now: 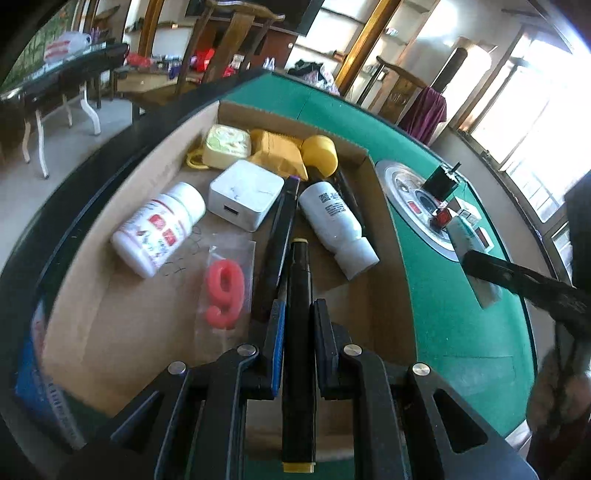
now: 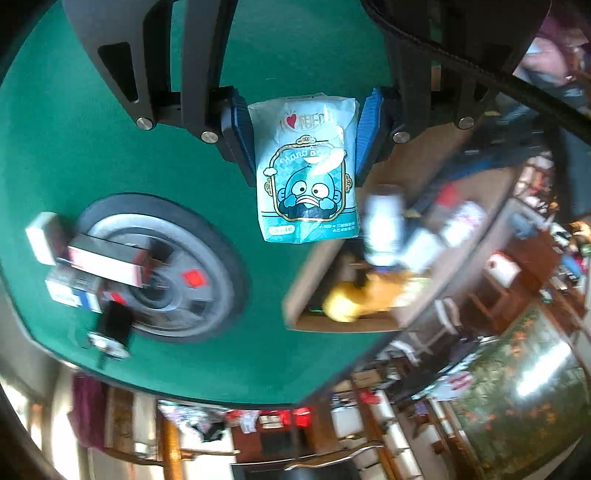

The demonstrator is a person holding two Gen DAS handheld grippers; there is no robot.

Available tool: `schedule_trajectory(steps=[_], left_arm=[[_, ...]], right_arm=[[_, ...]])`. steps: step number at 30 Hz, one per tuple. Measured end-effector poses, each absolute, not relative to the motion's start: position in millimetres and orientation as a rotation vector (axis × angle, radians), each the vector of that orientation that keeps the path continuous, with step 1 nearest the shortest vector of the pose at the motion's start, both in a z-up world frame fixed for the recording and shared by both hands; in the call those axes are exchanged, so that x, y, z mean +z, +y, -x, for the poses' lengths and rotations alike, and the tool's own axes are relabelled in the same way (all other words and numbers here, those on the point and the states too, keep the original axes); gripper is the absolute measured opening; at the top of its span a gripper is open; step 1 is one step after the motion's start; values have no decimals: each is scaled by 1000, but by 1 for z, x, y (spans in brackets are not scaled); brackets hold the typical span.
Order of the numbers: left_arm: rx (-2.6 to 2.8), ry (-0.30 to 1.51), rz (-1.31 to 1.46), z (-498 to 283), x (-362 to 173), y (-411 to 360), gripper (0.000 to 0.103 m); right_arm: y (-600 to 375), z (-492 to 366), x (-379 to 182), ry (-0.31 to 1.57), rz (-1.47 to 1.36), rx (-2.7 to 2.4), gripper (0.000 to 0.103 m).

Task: Organize objects
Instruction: 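Carry the black marker and tissue packet into the cardboard tray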

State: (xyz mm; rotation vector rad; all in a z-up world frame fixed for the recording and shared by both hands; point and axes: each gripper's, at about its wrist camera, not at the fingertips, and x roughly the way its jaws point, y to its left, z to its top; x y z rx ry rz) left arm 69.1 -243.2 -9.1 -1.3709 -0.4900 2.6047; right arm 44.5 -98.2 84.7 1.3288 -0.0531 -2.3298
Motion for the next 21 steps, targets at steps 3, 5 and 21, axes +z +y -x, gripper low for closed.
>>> schedule_trajectory(steps=[3,5,21], left_arm=[[2609,-497,1408,-56,-14,-241,12],[2619,-503,1400,-50,-15,-240,12],[2668,-785,1193,-92,12,-298,48]], right_arm=[[-124,-46,85,-74,-1345,-2237,47],[-143,-47,81,-84,-1356,-2180,47],[-208,-42,57,49,-1424,-2148,47]])
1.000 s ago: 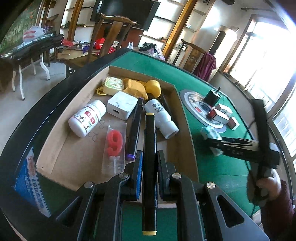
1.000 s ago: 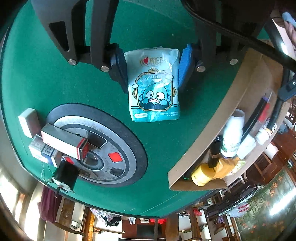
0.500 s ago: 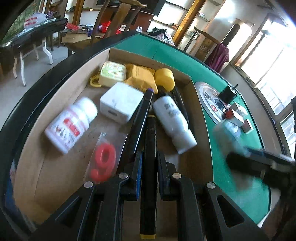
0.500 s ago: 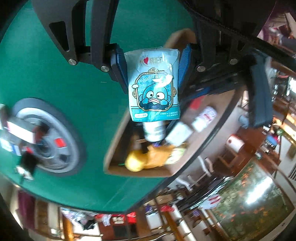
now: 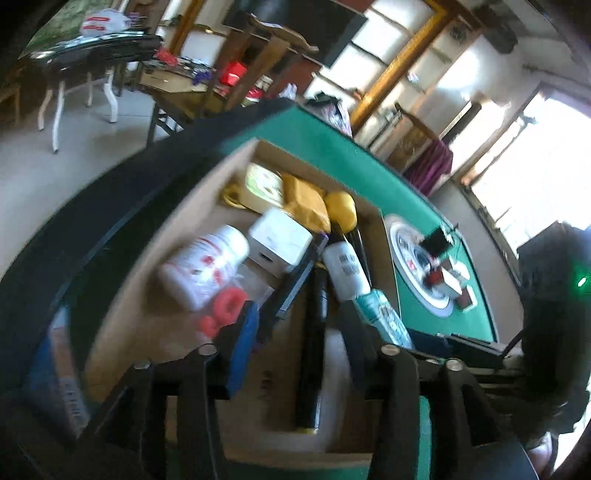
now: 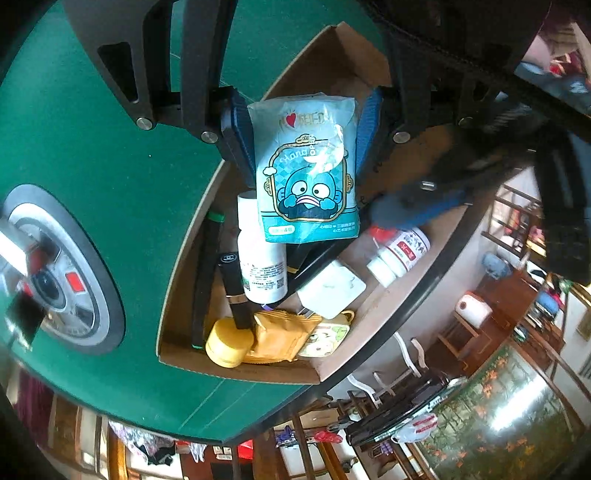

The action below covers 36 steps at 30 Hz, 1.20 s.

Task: Organize objects
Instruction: 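Carry the black marker and tissue packet into the cardboard tray, then open both grippers to release the marker and tissue packet in the tray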

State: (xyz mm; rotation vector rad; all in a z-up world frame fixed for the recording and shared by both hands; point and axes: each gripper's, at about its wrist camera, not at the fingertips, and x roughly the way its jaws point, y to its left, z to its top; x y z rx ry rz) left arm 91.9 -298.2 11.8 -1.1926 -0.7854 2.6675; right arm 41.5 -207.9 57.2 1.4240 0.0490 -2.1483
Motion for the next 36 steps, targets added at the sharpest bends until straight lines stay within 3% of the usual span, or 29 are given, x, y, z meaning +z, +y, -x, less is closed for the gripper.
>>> schedule_trajectory(steps=[1,5,8,12,21,32,36], left_arm=[[2676,-818,1178,-96,13,-305,53],[2717,-865,1157,-103,13,-324,53],[2724,-901,1163,-103,9,-335,53],[2704,-968,1172,-104,-1,-346,55],[2746,-969,1096,-118,6,-345,58],[2886,-842,1015,-133,29,-332,60],[3021,-698,953,-140,42,-321,63]], right_arm=[[-214,-43,57,87,-1424,-2165,47],[-224,-48,52,188,-1431,-2215,50],[-228,-50,48,193,-1459,-2211,51],[-223,-54,45,183,-1491,-2207,61],[-213,-71,70,209,-1364,-2311,64],[-252,-60,54,563,-1283,-2425,64],[-231,-63,55,482,-1309,-2431,71]])
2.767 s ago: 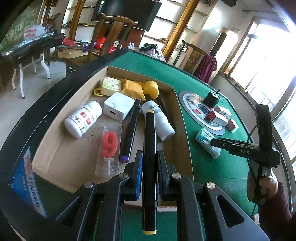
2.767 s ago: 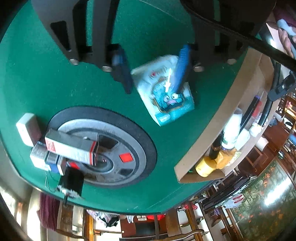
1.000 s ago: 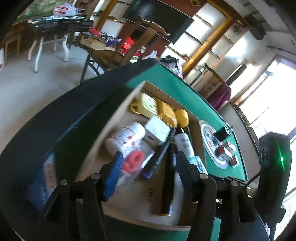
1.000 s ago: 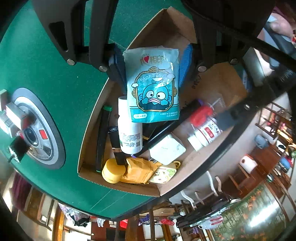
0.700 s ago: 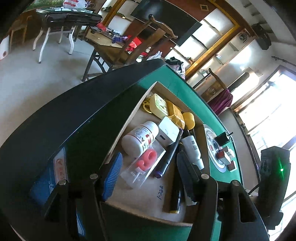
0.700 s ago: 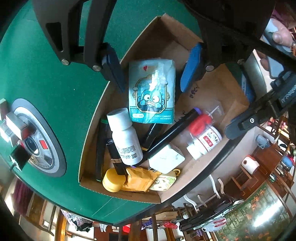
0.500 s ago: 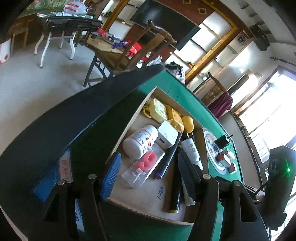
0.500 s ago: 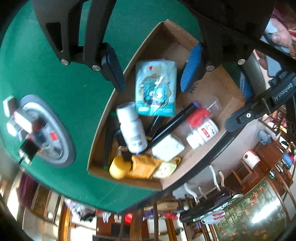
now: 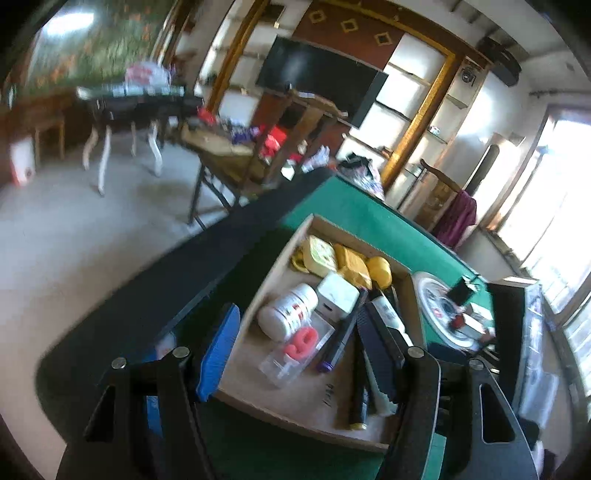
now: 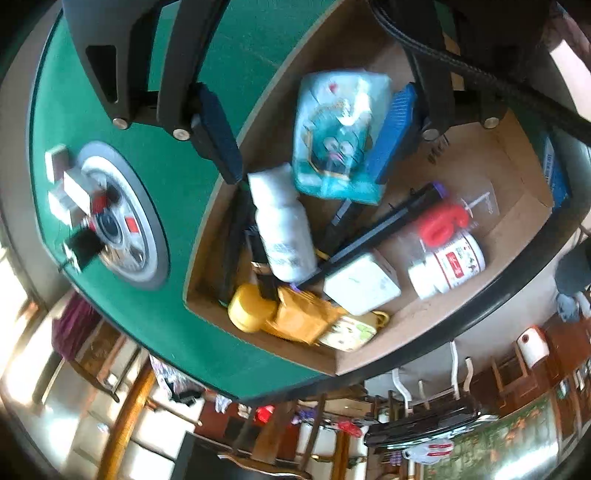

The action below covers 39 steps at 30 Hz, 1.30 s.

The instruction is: Organize objects

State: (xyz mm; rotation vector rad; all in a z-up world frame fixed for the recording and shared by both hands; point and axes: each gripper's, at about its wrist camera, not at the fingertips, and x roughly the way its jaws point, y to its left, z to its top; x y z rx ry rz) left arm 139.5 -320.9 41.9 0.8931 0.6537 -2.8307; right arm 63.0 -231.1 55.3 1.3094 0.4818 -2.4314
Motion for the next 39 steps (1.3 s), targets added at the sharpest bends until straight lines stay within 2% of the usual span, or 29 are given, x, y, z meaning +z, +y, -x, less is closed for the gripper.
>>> schedule_trajectory(steps=[6,16,35,39], left_arm=[[-2880,531,-866,-136,50,-298,65],[-2903,514,-984,-126,52,-263,65],[-3030,202,-1081,-113,80,-144,65],[-3072,171,-1103,-107,90,-125,65]], right_arm=[[-197,-71,64,445,-1292,-2491,71],[-138,-83,88,518,-1167,-2715,71],[-26,-75,102,309,-1154,-2835,71],[18,-56,107,186,-1203,-2867,71]])
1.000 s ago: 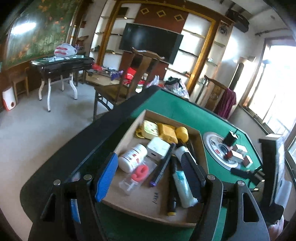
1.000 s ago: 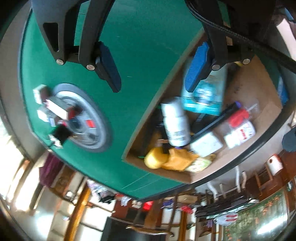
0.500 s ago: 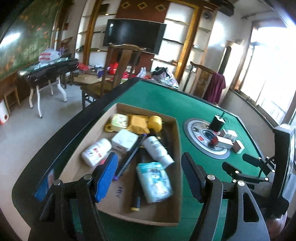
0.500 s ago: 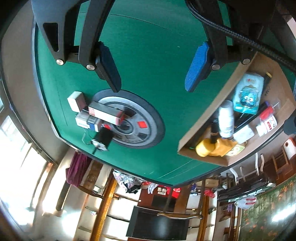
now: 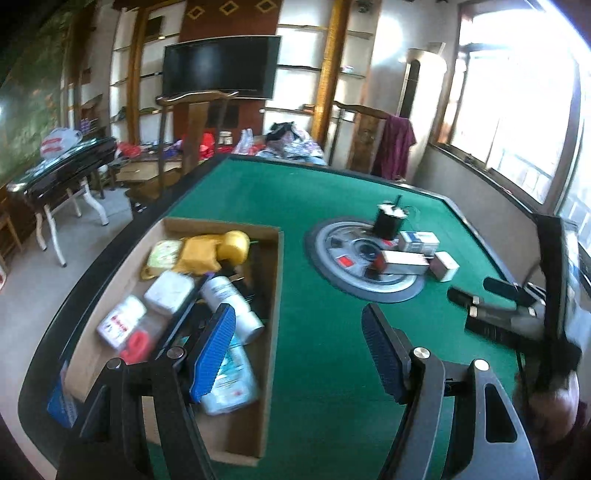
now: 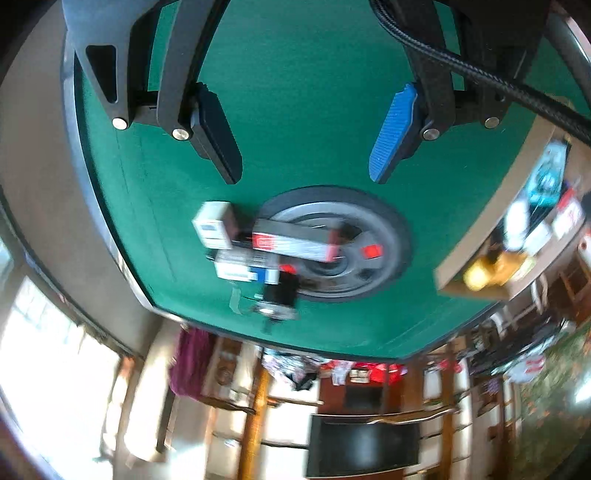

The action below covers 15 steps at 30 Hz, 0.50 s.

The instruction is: Organize objects

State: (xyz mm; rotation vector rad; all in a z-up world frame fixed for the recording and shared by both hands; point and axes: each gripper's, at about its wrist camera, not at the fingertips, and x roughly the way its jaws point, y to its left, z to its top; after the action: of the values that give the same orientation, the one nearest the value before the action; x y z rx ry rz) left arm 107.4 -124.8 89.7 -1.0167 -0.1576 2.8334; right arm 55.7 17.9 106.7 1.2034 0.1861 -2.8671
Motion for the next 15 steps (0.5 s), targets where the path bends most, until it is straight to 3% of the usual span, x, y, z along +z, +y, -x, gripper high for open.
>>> schedule_trajectory(steps=[3,8,15], left_arm=[[2811,-128,974,-103,106,-111,65],[2743,-104,955,-83,126,-90,65],[2584,83,1101,-25,93,-42,65]], right_arm=[[69,-32,114,-18,-1259,-2925,71],[163,13,98,-559,-1347,-2816,71],[185,41,58,-816,-1352,-2647,71]])
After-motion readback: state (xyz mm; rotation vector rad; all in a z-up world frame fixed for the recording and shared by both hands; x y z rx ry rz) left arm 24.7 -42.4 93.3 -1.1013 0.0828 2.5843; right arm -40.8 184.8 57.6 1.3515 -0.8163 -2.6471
